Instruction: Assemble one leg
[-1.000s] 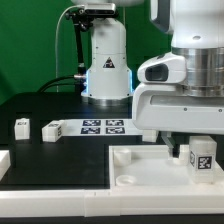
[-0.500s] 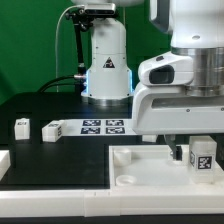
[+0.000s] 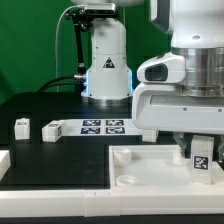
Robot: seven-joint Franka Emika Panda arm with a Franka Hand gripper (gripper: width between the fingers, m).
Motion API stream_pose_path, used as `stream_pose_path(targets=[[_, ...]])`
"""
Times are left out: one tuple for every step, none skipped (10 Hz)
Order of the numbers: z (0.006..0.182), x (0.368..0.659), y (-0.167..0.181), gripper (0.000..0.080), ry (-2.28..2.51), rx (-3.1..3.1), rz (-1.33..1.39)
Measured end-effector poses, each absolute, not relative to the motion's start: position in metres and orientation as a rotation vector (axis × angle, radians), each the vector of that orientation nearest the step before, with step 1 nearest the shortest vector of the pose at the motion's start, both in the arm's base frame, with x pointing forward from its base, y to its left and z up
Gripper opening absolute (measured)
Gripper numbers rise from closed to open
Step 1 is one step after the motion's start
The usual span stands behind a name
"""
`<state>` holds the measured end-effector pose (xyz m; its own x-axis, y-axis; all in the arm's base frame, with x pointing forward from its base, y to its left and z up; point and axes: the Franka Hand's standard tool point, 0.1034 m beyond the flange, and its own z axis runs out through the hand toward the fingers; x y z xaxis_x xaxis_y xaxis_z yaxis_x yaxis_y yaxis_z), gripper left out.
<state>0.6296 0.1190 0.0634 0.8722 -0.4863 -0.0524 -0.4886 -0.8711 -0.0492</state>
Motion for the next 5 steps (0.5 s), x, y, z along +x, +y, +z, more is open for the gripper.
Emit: stream_pose_path(targets=[[0.0631, 0.6298, 0.1178, 0.0288, 0.969, -2.914, 0.069], [0.0633, 0.6296, 0.1185, 0.0288, 1.212, -2.827, 0.078], [0.0637, 0.6297, 0.1186, 0.0288, 1.403, -2.745, 0.081], [0.0641, 0.6298, 0.1186, 0.0288, 1.544, -2.671, 0.086], [0.0636, 0.6296, 0.1186, 0.029, 1.757, -2.544, 0.092]])
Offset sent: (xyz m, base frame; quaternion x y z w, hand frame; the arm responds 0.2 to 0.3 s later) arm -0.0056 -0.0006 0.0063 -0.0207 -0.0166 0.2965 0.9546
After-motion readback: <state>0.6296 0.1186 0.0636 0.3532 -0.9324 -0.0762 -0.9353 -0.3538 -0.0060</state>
